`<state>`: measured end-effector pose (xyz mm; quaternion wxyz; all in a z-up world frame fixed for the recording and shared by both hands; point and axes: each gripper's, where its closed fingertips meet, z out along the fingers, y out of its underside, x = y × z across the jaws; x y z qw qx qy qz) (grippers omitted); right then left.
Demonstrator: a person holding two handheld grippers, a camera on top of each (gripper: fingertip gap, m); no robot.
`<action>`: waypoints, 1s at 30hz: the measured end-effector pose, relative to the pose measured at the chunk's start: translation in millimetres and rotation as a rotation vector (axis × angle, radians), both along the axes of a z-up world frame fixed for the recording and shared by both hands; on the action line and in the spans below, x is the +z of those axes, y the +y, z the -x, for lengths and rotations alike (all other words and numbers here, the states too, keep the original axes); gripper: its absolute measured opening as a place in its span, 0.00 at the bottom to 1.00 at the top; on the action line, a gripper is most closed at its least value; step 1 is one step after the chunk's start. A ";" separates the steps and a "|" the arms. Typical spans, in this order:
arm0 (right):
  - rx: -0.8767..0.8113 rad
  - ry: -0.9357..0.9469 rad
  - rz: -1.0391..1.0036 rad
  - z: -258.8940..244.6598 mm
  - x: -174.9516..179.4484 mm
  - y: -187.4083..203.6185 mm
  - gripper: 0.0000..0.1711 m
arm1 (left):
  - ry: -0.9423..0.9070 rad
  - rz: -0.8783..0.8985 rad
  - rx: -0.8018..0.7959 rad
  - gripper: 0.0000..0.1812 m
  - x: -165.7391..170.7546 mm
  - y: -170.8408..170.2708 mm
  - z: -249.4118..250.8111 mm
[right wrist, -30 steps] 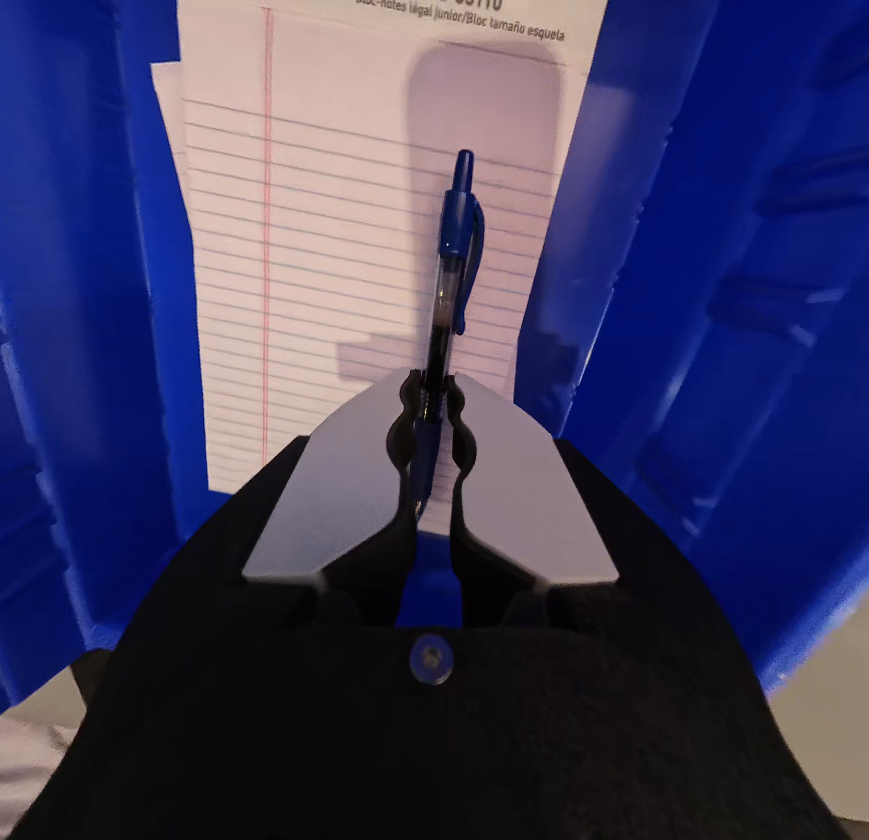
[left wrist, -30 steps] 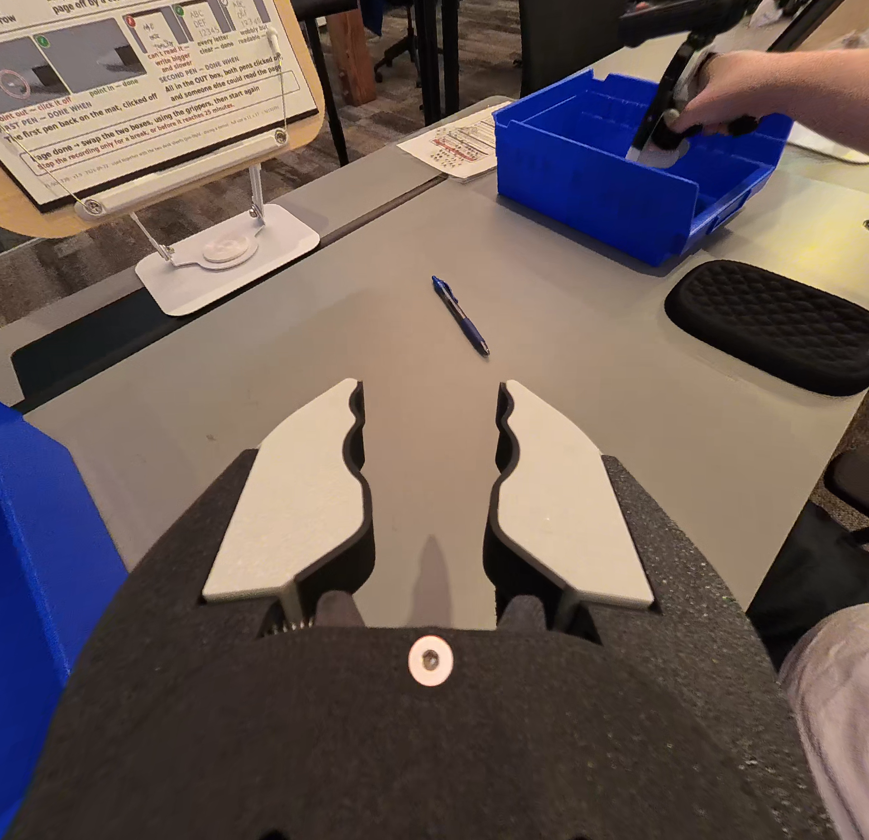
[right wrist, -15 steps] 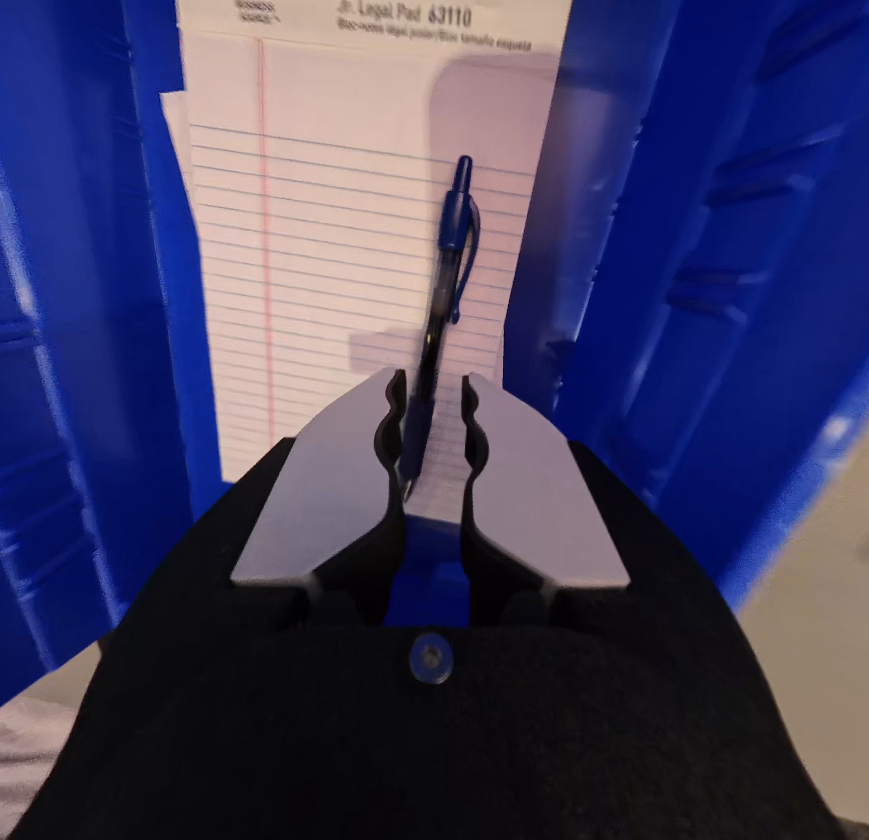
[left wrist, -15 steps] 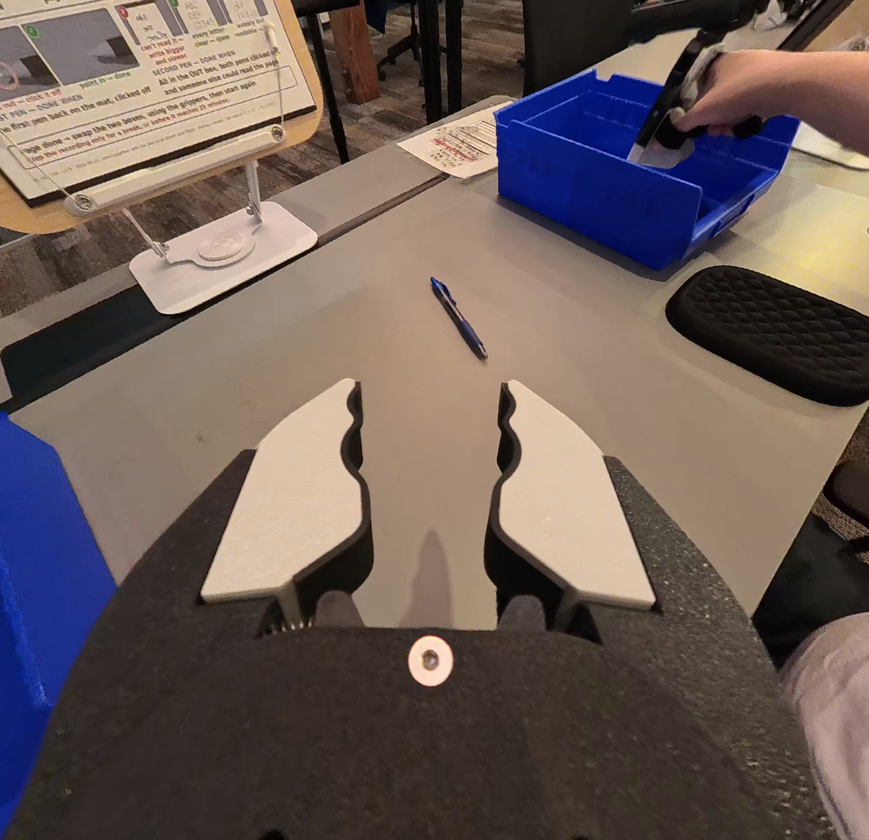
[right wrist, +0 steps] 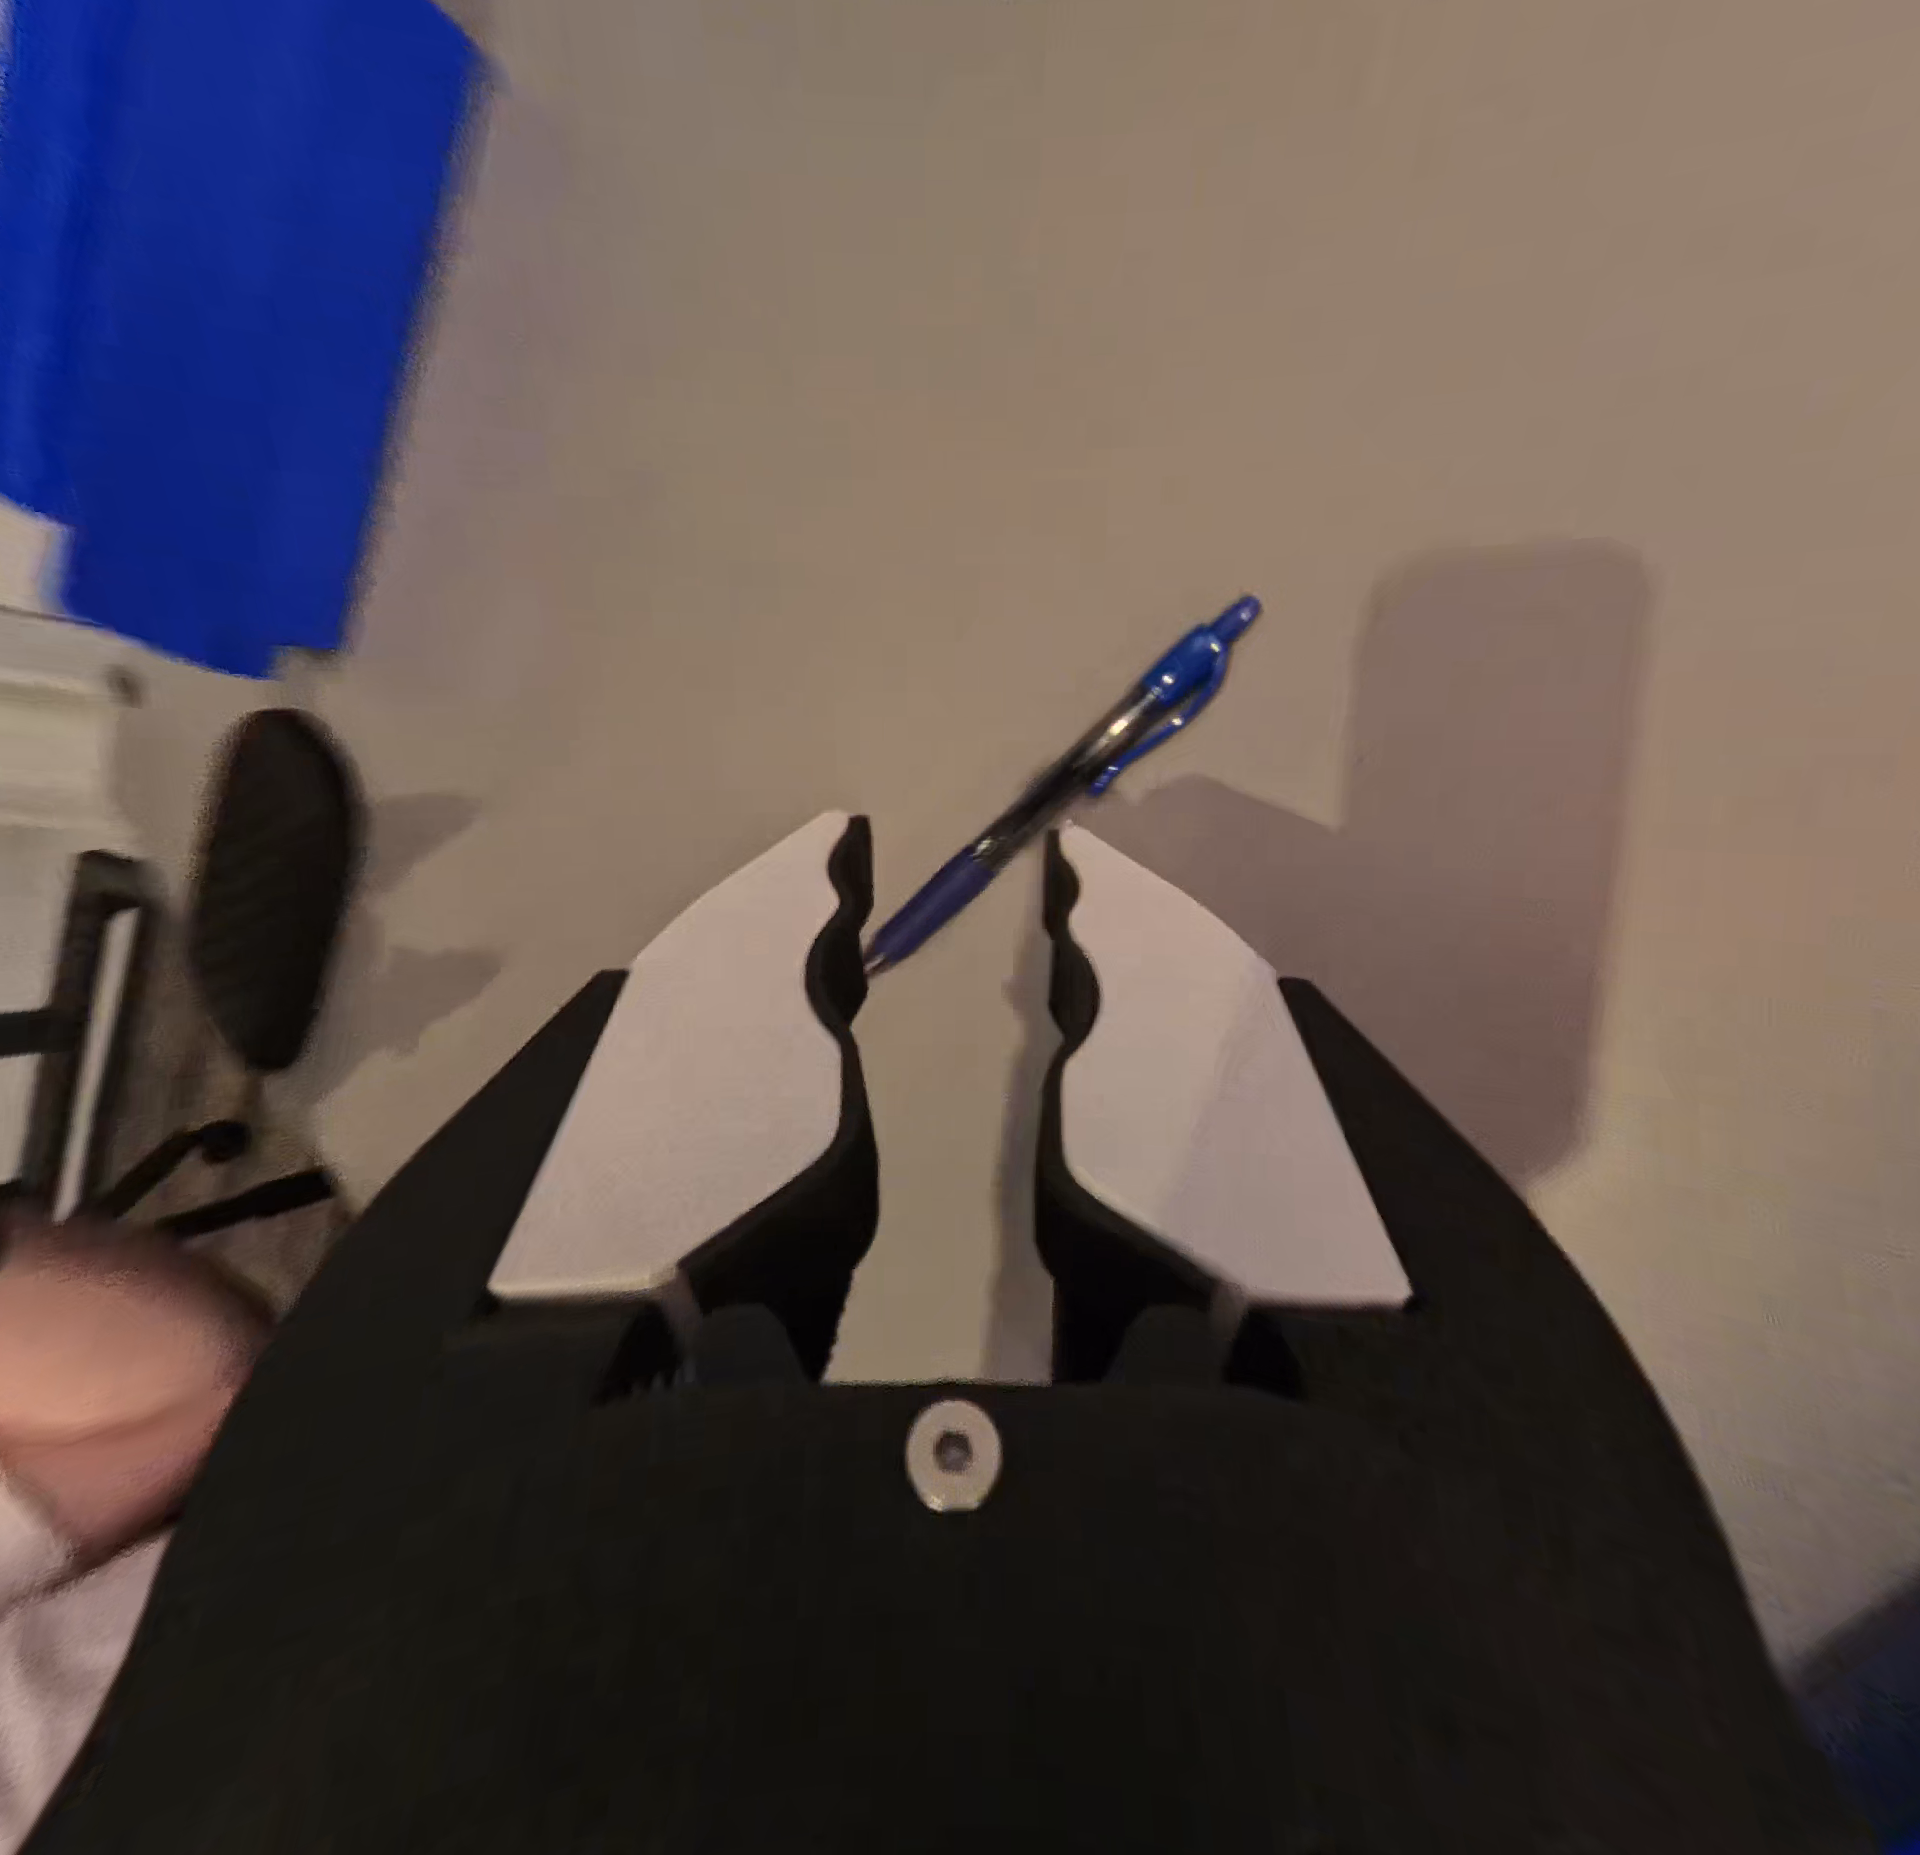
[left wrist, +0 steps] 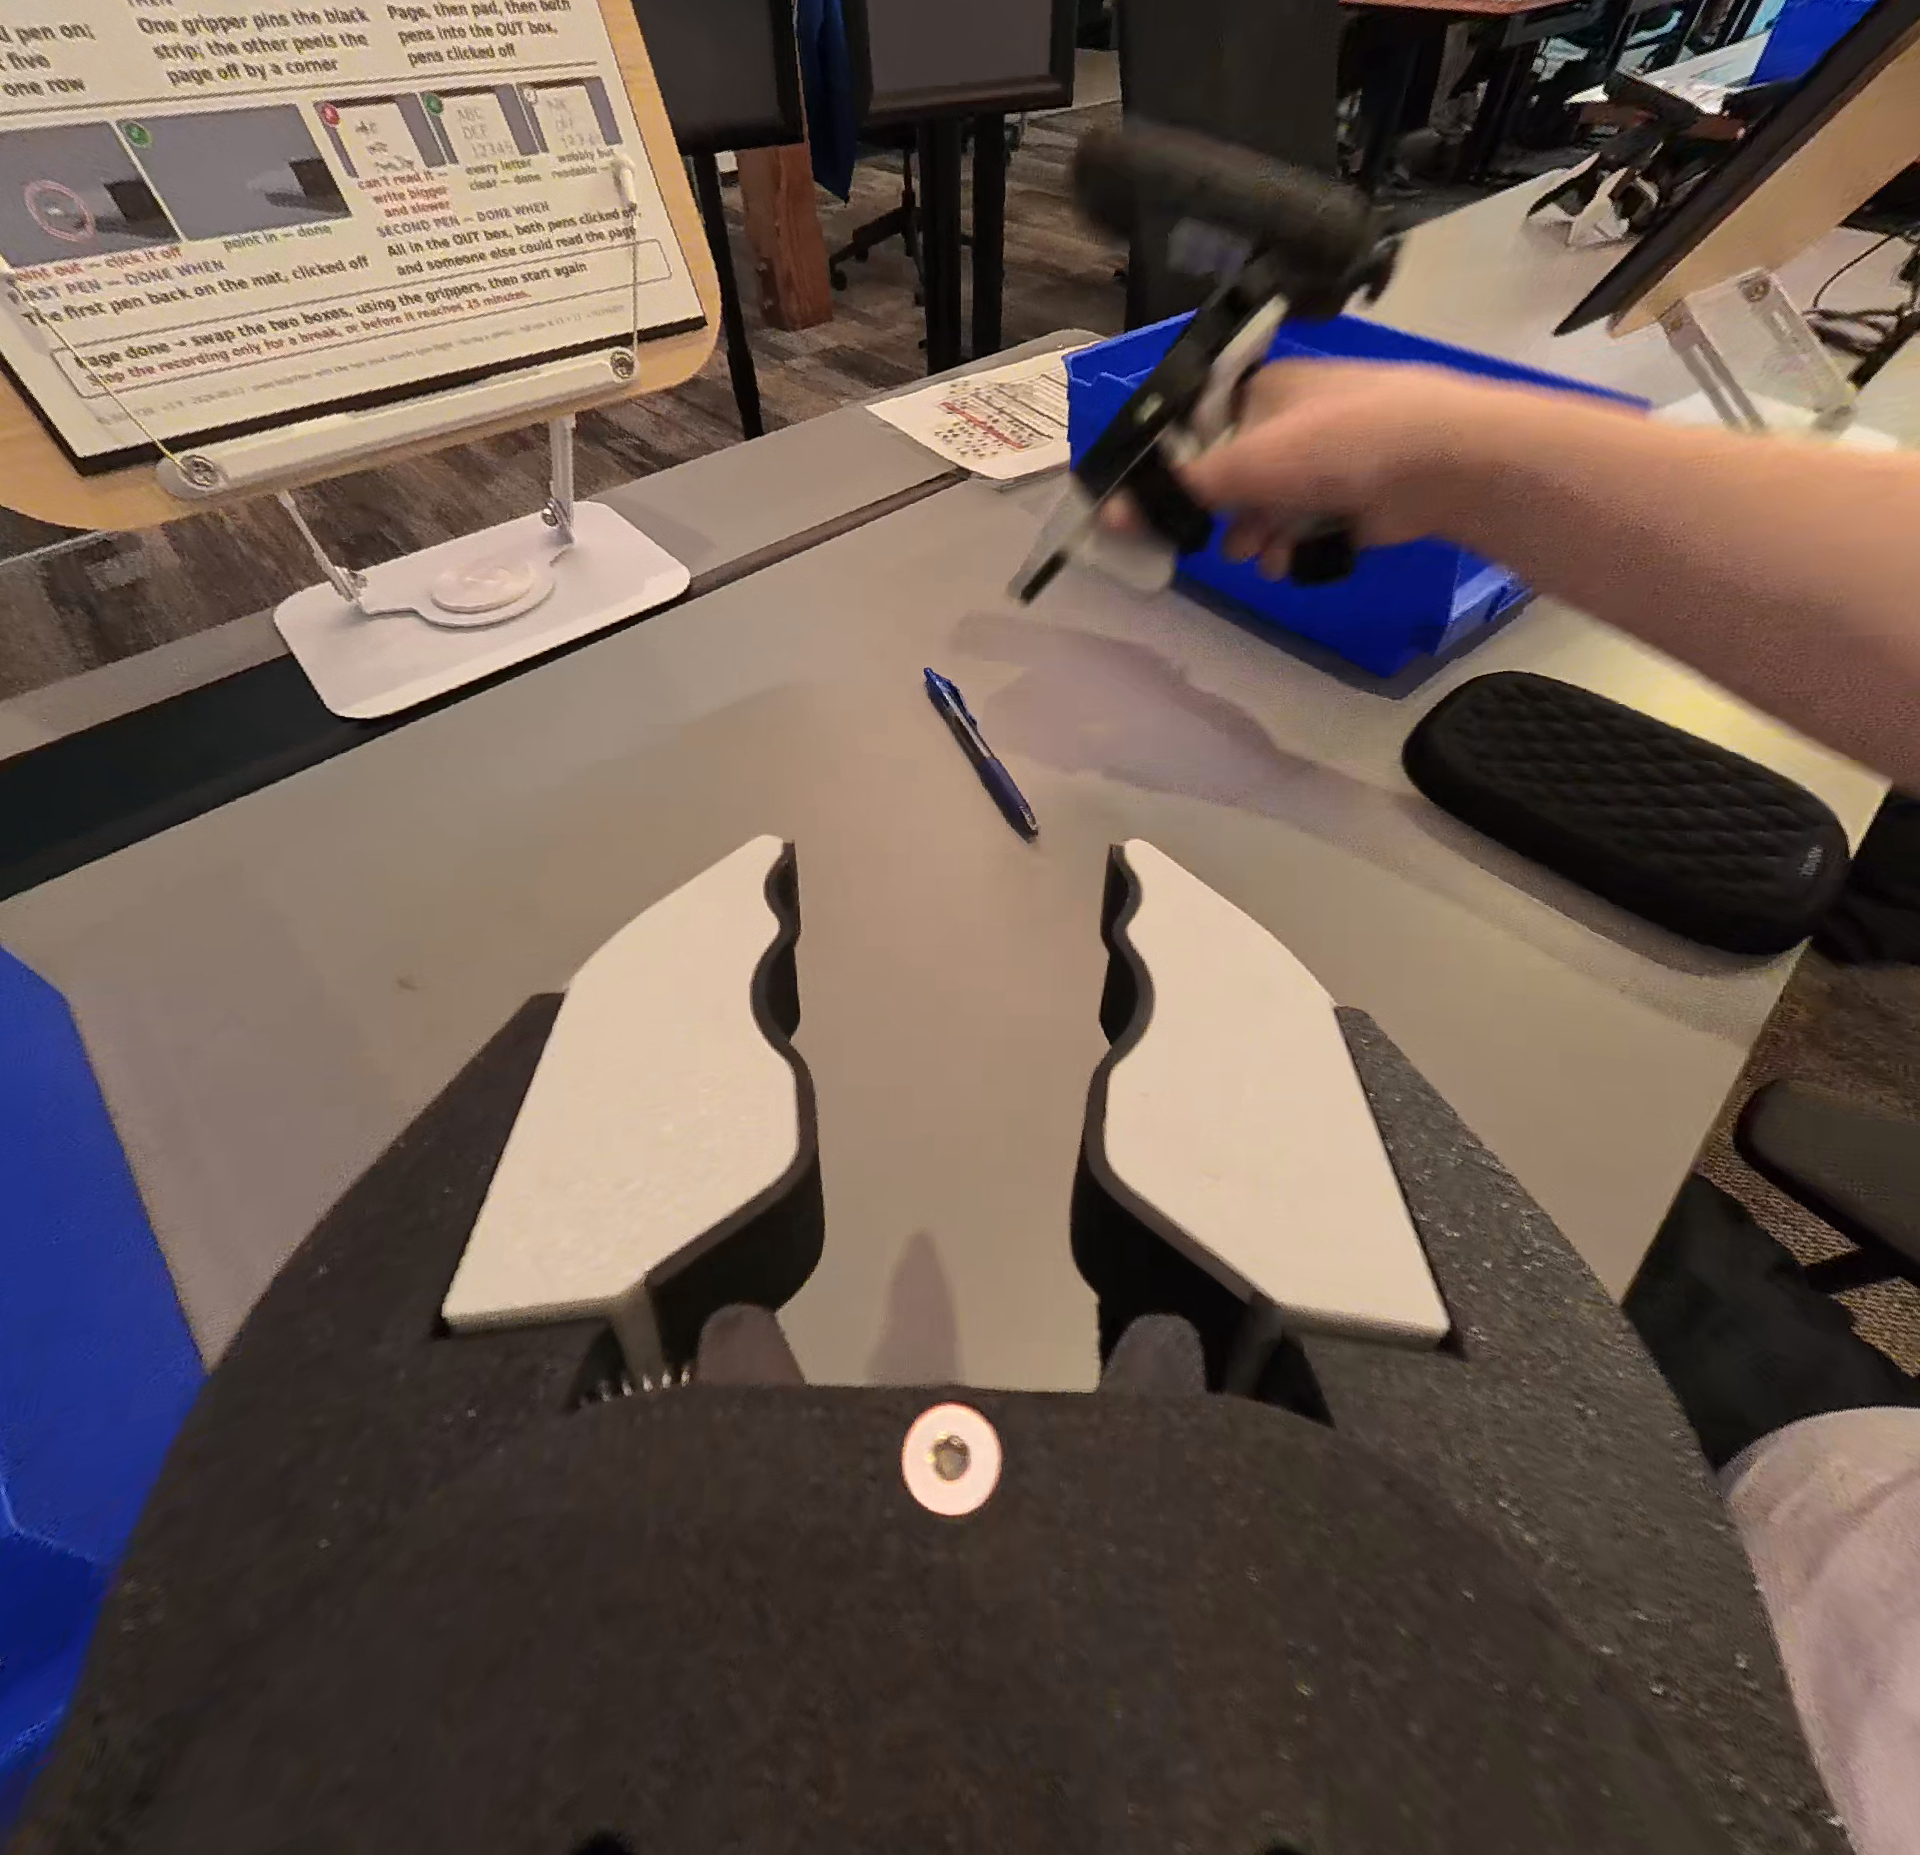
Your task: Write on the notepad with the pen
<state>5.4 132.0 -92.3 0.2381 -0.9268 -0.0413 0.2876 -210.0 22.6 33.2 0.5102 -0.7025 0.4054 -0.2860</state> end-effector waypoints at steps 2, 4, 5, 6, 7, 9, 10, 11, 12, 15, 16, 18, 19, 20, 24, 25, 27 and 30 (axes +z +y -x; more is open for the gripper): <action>-0.029 -0.124 0.122 9.9 -35.1 2.6 0.24 | -0.022 -0.009 -0.003 0.31 3.8 -6.4 4.5; -0.047 -0.257 0.195 13.6 -50.7 4.3 0.26 | -0.042 -0.018 -0.007 0.30 6.9 -12.1 11.6; -0.068 -0.341 0.212 10.4 -54.2 6.1 0.26 | -0.049 -0.020 -0.010 0.30 7.2 -14.3 15.7; -0.075 -0.405 0.230 9.8 -56.2 6.6 0.27 | -0.053 -0.020 -0.014 0.30 6.7 -16.0 20.0; -0.078 -0.461 0.253 9.5 -58.1 5.5 0.27 | -0.055 -0.018 -0.017 0.30 6.0 -17.2 24.4; -0.080 -0.518 0.313 13.5 -62.9 0.1 0.28 | -0.065 -0.016 -0.024 0.30 5.0 -18.5 32.6; -0.082 -0.537 0.336 15.5 -65.1 -2.3 0.28 | -0.071 -0.017 -0.030 0.30 4.8 -19.0 36.5; -0.089 -0.559 0.349 16.1 -66.2 -3.5 0.28 | -0.075 -0.017 -0.035 0.30 4.6 -19.4 40.2; -0.096 -0.579 0.357 16.0 -66.2 -4.1 0.27 | -0.082 -0.017 -0.038 0.30 4.9 -19.7 44.0; -0.123 -0.578 0.375 19.6 -66.5 -6.4 0.25 | -0.110 -0.025 -0.045 0.30 7.1 -20.6 54.6; -0.131 -0.572 0.376 21.1 -66.5 -6.8 0.24 | -0.117 -0.028 -0.046 0.29 7.6 -21.0 57.7; -0.139 -0.571 0.372 22.2 -66.3 -7.0 0.23 | -0.124 -0.032 -0.042 0.29 7.1 -20.9 63.4; -0.132 -0.574 0.375 22.6 -66.1 -7.7 0.19 | -0.125 -0.033 -0.039 0.29 6.4 -20.5 65.7; -0.110 -0.583 0.377 23.1 -66.1 -9.0 0.11 | -0.126 -0.033 -0.036 0.29 5.5 -20.0 67.5; -0.054 -0.599 0.350 24.3 -66.2 -8.6 0.08 | -0.139 -0.023 -0.037 0.29 3.4 -20.8 70.1; -0.043 -0.601 0.343 24.2 -66.2 -8.6 0.08 | -0.138 -0.021 -0.037 0.29 2.9 -21.2 69.6; -0.002 -0.603 0.330 25.1 -66.1 -9.3 0.07 | -0.127 -0.018 -0.035 0.29 1.2 -21.5 67.2; 0.089 -0.578 0.270 33.4 -51.9 -6.9 0.07 | -0.096 -0.012 -0.037 0.29 -1.7 -21.9 60.9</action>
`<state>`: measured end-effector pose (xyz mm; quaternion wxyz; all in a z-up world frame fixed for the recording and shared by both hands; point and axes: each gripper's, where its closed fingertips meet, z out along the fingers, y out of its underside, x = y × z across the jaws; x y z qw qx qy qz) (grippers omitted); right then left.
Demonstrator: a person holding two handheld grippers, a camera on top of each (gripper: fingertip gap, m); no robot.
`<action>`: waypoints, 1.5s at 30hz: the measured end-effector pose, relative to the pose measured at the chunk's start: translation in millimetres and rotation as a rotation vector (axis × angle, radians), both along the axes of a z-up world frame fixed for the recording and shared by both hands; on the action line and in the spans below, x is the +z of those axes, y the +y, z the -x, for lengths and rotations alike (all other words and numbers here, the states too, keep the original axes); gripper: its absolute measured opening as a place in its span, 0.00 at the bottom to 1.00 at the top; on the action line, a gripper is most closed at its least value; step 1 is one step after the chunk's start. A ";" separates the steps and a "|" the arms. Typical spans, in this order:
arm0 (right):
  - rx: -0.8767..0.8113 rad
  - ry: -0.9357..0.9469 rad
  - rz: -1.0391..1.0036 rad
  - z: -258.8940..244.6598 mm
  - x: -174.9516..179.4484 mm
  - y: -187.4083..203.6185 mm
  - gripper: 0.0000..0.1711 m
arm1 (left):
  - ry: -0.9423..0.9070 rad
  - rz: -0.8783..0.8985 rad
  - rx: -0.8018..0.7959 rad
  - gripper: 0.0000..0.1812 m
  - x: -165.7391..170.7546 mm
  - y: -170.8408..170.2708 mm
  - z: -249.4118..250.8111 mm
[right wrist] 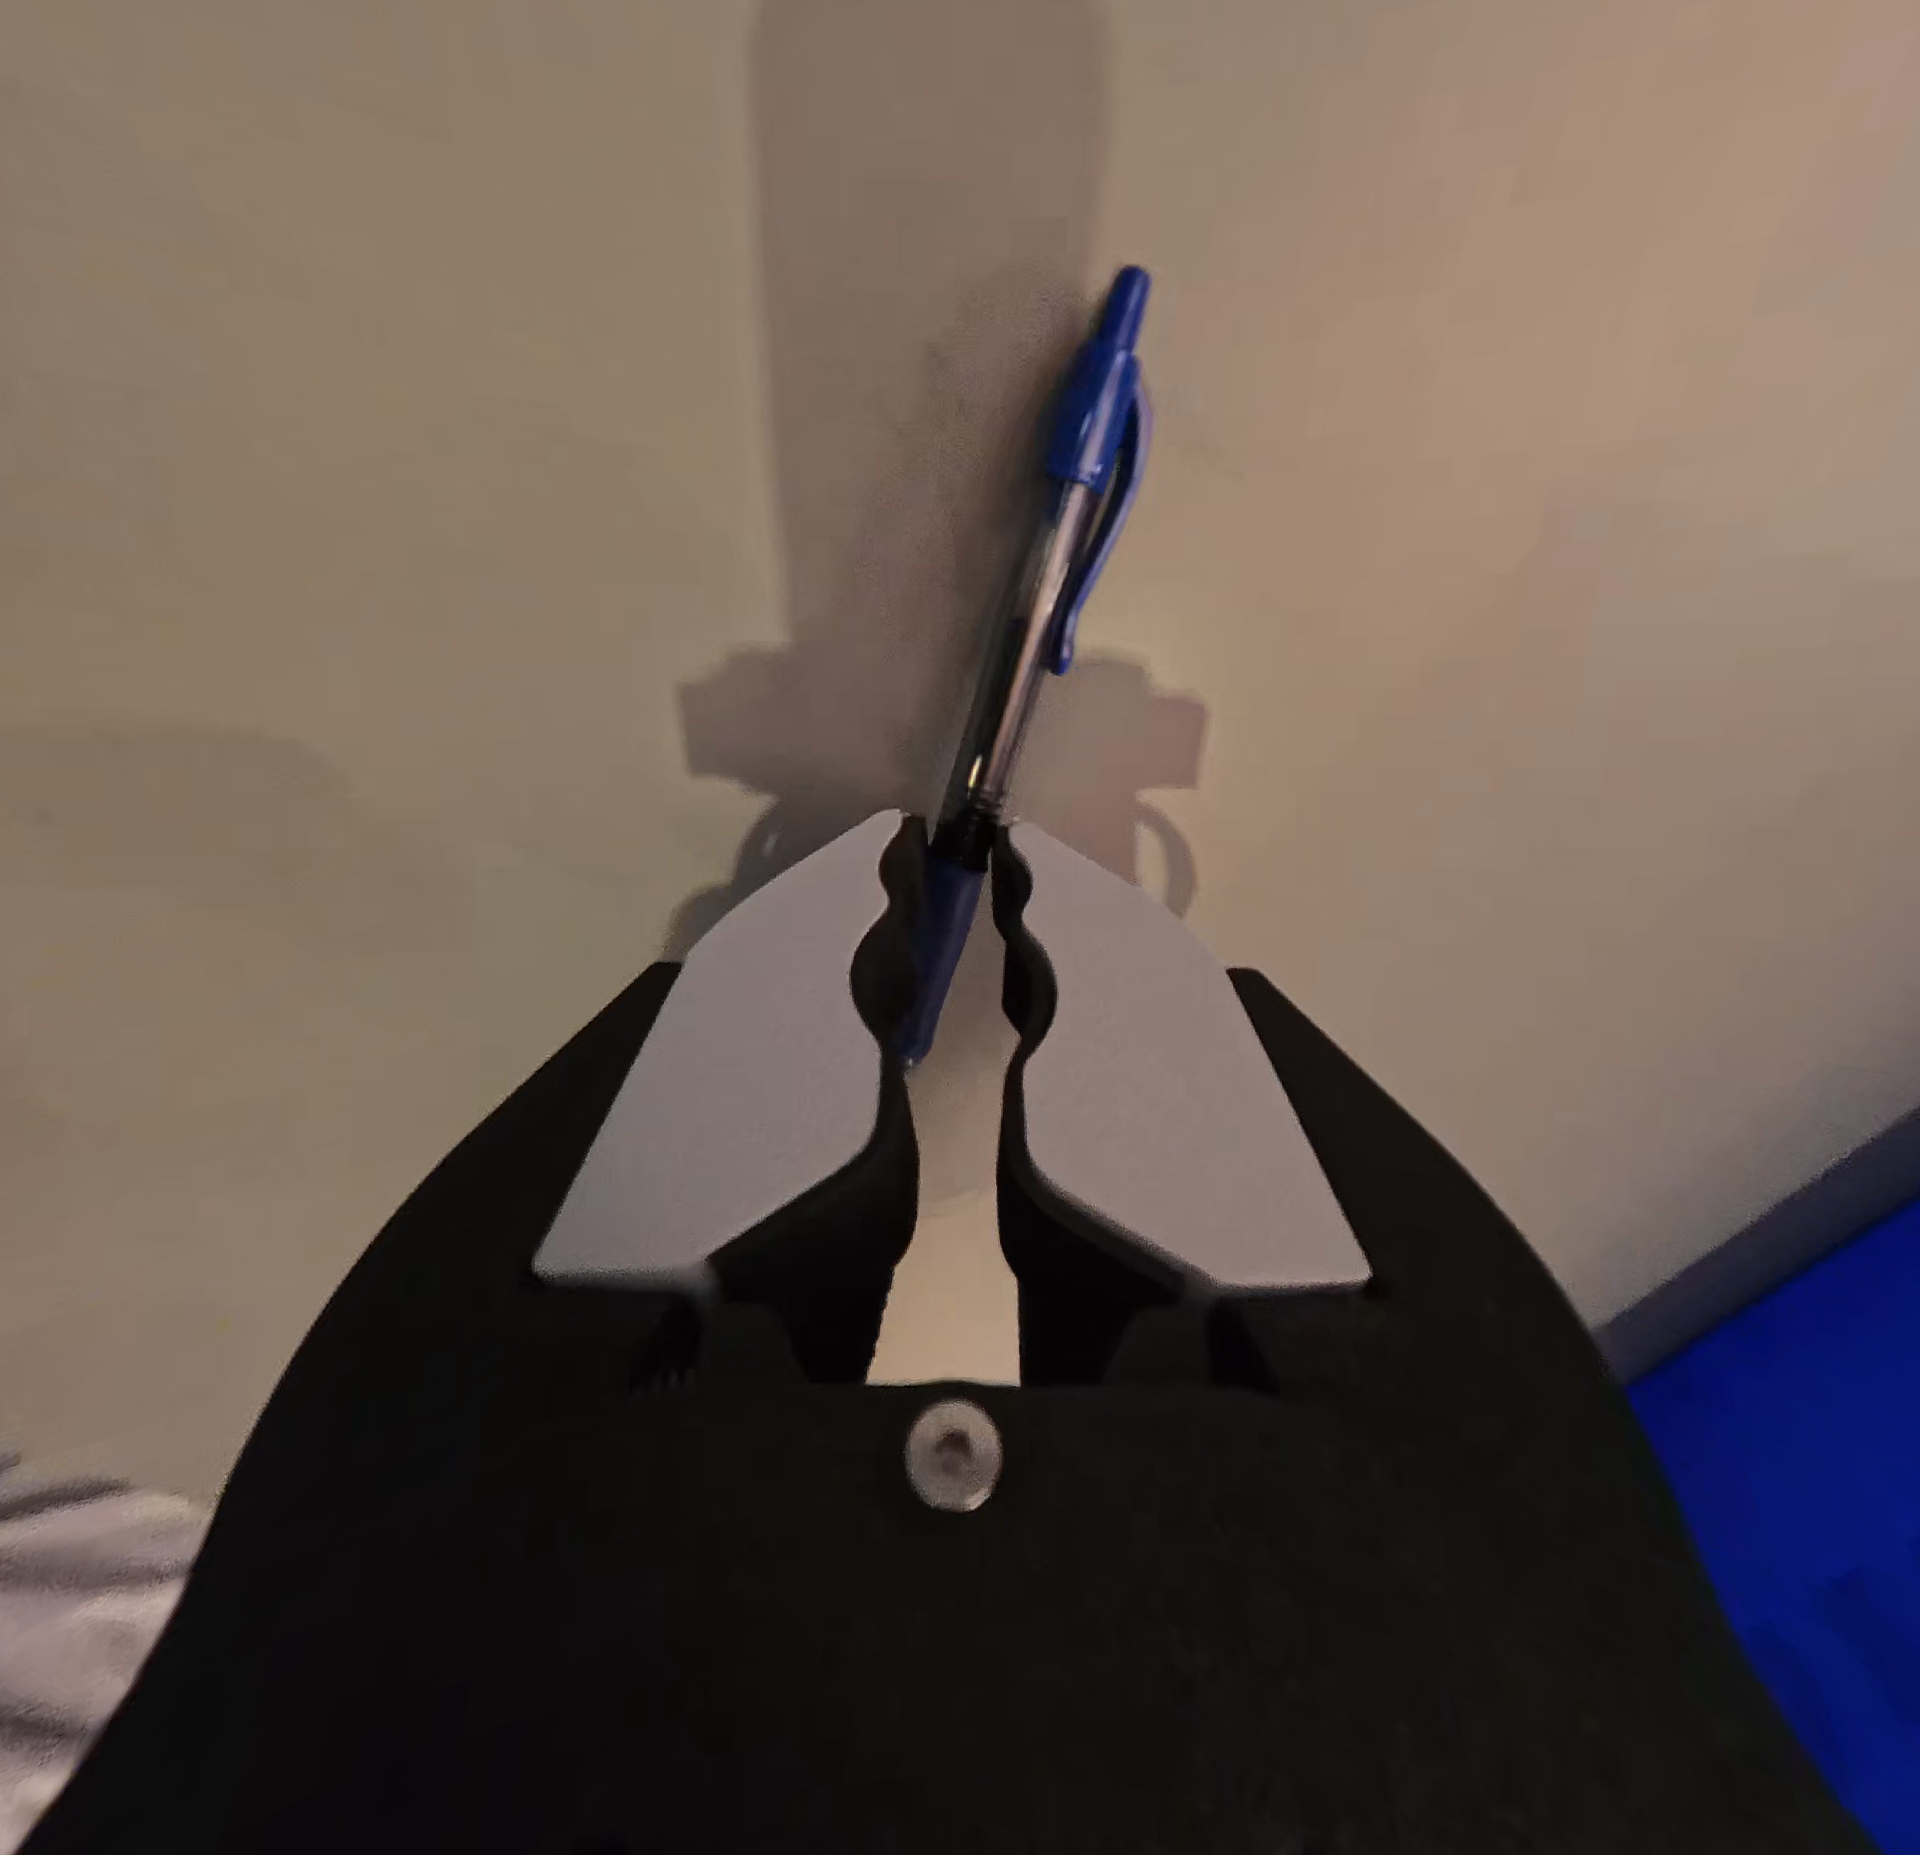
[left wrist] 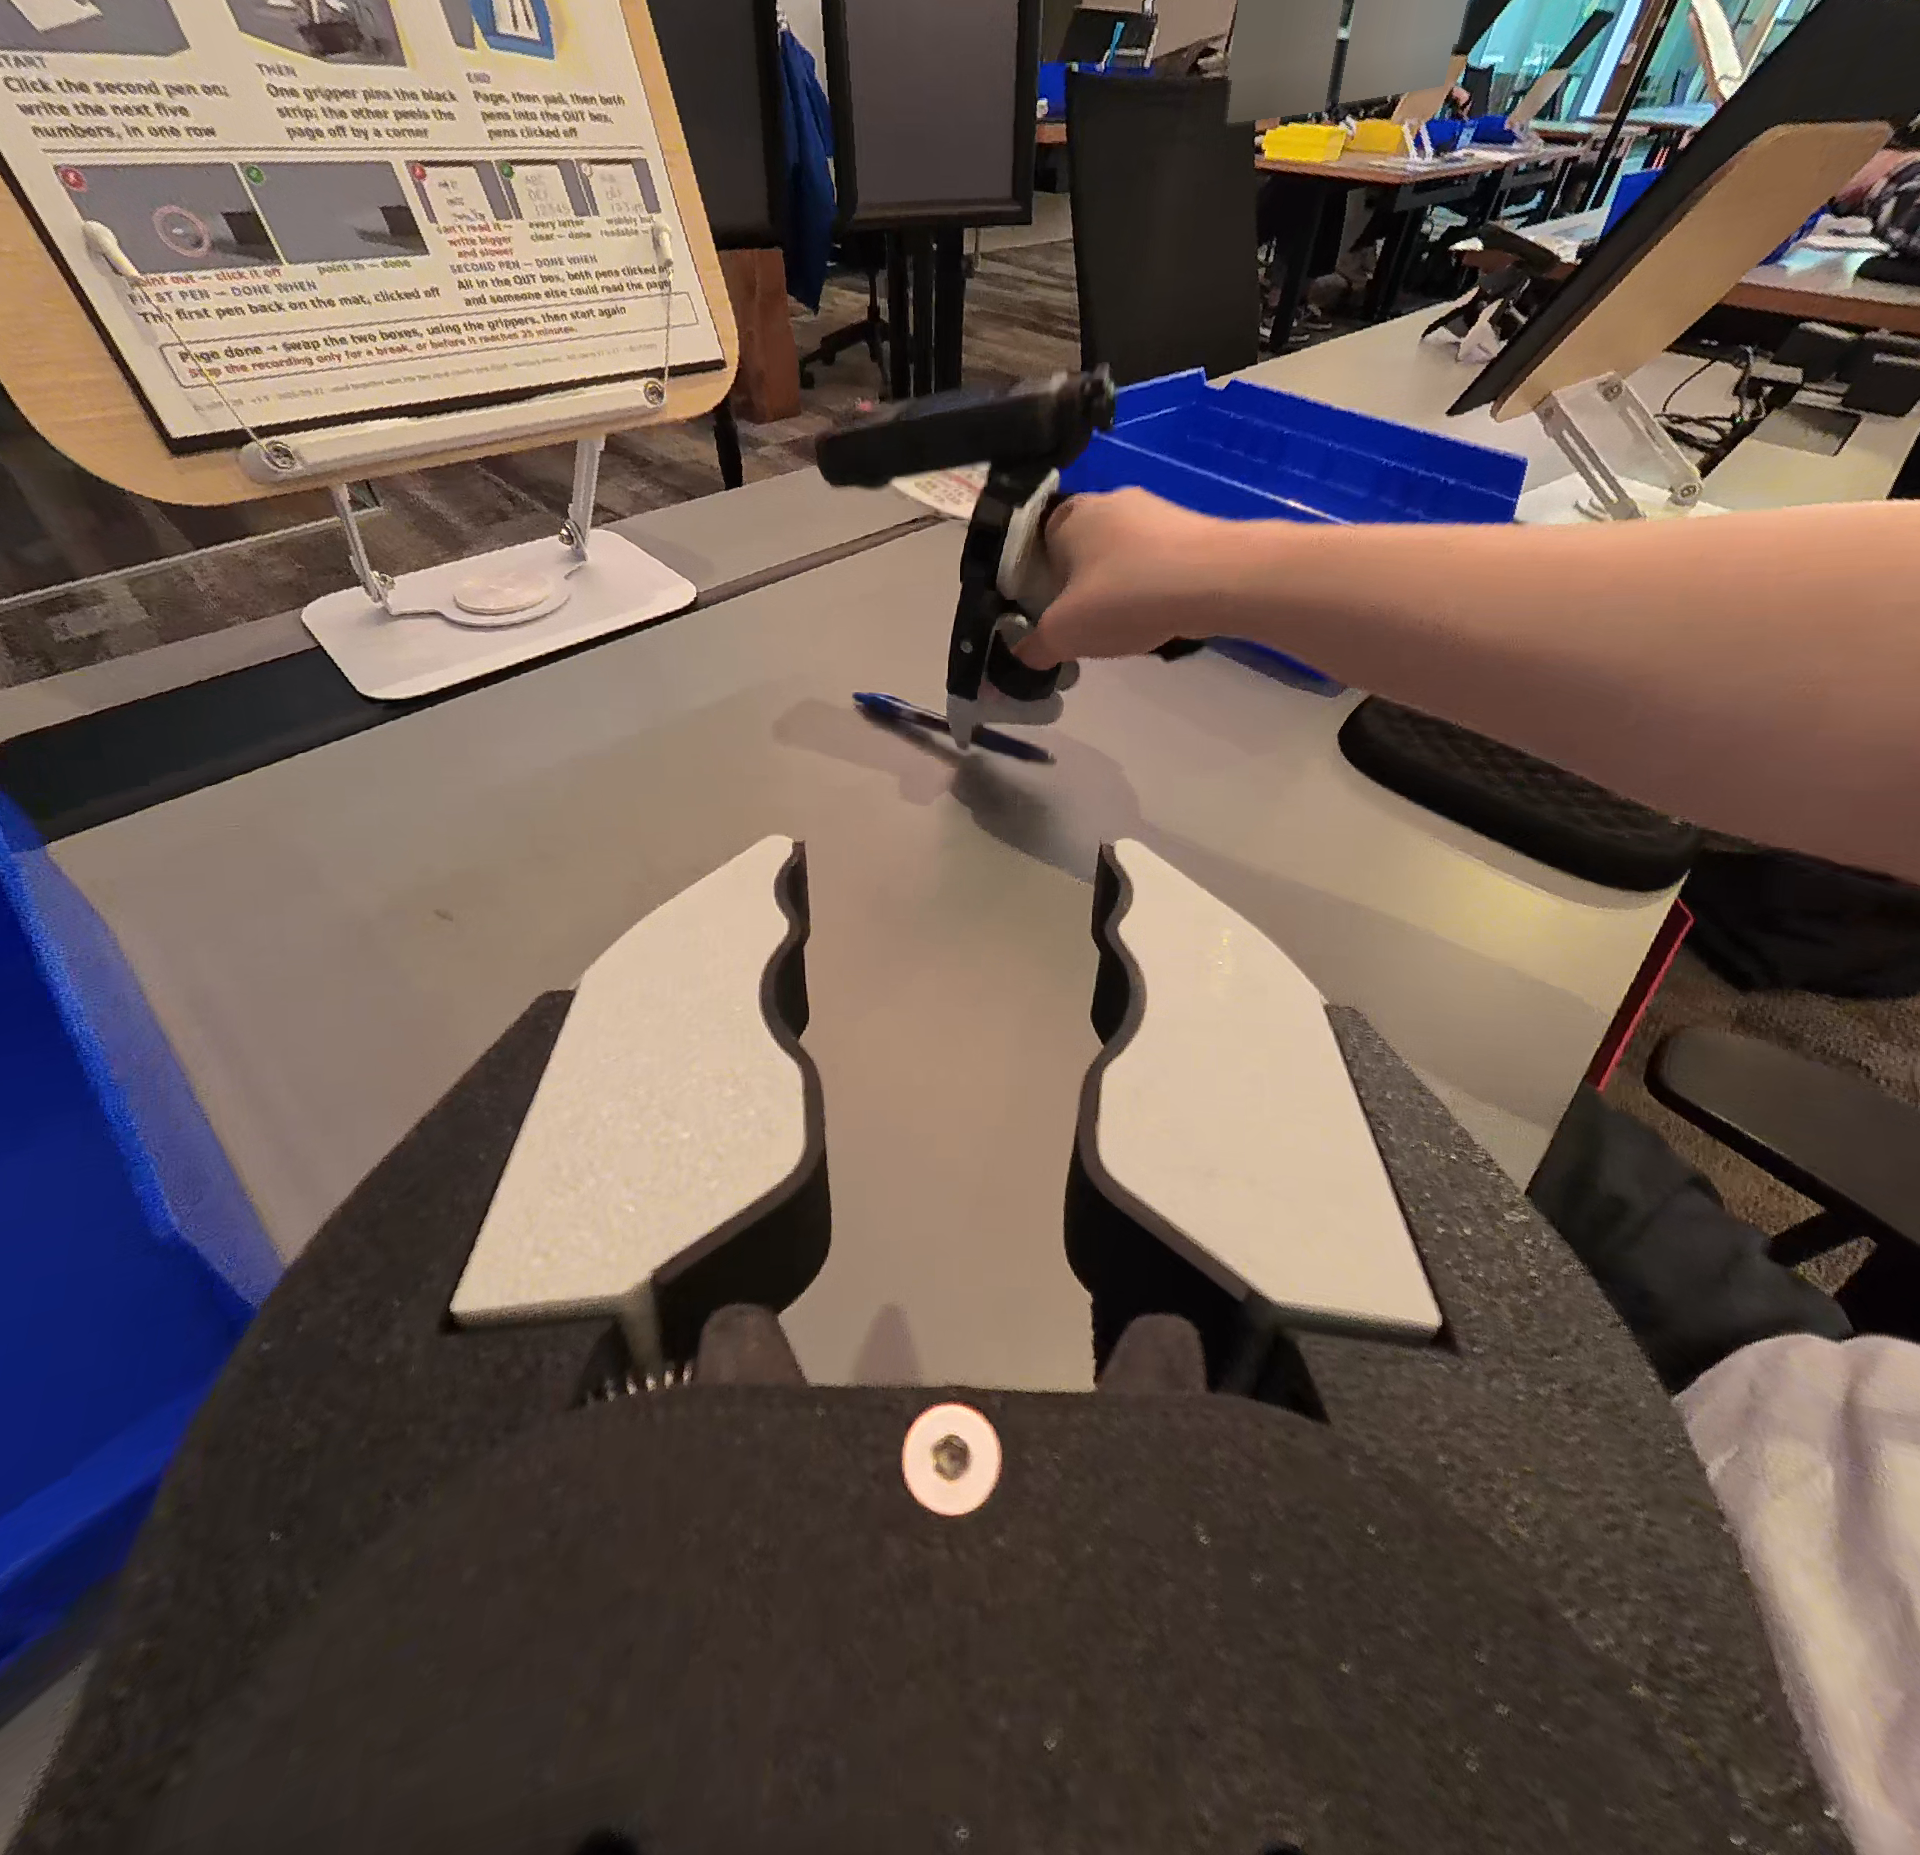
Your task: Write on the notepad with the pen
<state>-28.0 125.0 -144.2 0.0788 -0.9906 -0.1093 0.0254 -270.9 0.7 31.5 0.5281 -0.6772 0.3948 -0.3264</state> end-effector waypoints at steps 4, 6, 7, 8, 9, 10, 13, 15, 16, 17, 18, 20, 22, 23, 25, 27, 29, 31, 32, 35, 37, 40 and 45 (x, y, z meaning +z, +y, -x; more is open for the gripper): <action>0.179 0.046 -0.256 -1.5 106.4 6.3 0.07 | 0.030 0.002 -0.007 0.29 0.8 -2.6 -6.2; 0.184 0.055 -0.396 -36.4 177.0 1.4 0.07 | 0.039 0.013 -0.013 0.29 1.2 -4.2 -7.4; 0.152 0.055 -0.421 -64.3 201.5 -2.5 0.06 | 0.044 0.016 -0.010 0.29 0.9 -4.0 -7.5; 0.098 0.042 -0.426 -98.1 216.6 -5.8 0.06 | 0.050 0.019 -0.004 0.29 0.5 -3.2 -7.7; 0.036 0.027 -0.406 -133.9 220.8 -10.3 0.06 | 0.056 0.021 0.003 0.29 -0.1 -2.4 -8.3; -0.014 0.019 -0.366 -167.3 214.8 -16.6 0.07 | 0.060 0.023 0.008 0.29 -0.8 -1.6 -9.6; -0.136 0.034 -0.247 -245.0 155.5 -33.7 0.07 | 0.068 0.031 0.020 0.29 -2.9 1.8 -17.3; -0.208 0.102 -0.157 -271.6 99.5 -42.9 0.07 | 0.073 0.041 0.023 0.29 -4.3 4.9 -25.2; -0.243 0.133 -0.109 -280.4 73.9 -47.3 0.07 | 0.081 0.048 0.027 0.29 -5.2 7.0 -28.9; -0.269 0.152 -0.078 -287.6 52.8 -50.0 0.07 | 0.093 0.054 0.030 0.29 -6.2 9.0 -32.6; -0.289 0.166 -0.055 -293.2 35.9 -51.7 0.07 | 0.106 0.057 0.033 0.29 -6.7 10.7 -36.3; -0.317 0.169 -0.023 -300.6 14.1 -54.7 0.07 | 0.131 0.057 0.035 0.29 -6.1 12.7 -43.7; -0.350 0.147 -0.021 -307.9 5.0 -56.8 0.07 | 0.145 0.050 0.033 0.29 -3.6 13.3 -51.3; -0.356 0.145 -0.028 -309.1 3.5 -57.0 0.07 | 0.147 0.046 0.031 0.29 -1.9 13.5 -55.1; -0.363 0.137 -0.037 -310.4 1.4 -58.4 0.07 | 0.146 0.044 0.021 0.29 0.5 12.9 -63.3; -0.355 0.129 -0.027 -309.8 -2.6 -61.2 0.07 | 0.137 0.045 0.002 0.29 2.0 12.2 -72.7; -0.336 0.112 -0.043 -311.8 -6.6 -61.0 0.07 | 0.130 0.048 -0.010 0.29 2.0 13.2 -81.7; -0.329 0.093 -0.095 -315.7 -1.7 -60.4 0.09 | 0.125 0.052 -0.015 0.30 1.4 14.6 -88.7; -0.319 0.088 -0.148 -316.8 8.2 -59.3 0.12 | 0.123 0.053 -0.017 0.31 1.7 14.5 -91.1; -0.217 0.089 -0.434 -313.1 83.8 -57.8 0.12 | 0.131 0.036 -0.007 0.31 5.2 14.1 -89.7; -0.170 -0.042 -0.732 -333.0 165.5 -65.4 0.16 | 0.141 0.026 0.013 0.32 7.7 15.5 -83.0; -0.138 0.037 -1.081 -351.6 264.3 -82.1 0.38 | 0.129 0.020 0.034 0.32 12.1 17.5 -73.2; -0.064 0.394 -1.148 -369.4 306.7 -98.0 0.25 | 0.042 -0.009 0.046 0.26 23.3 19.1 -64.8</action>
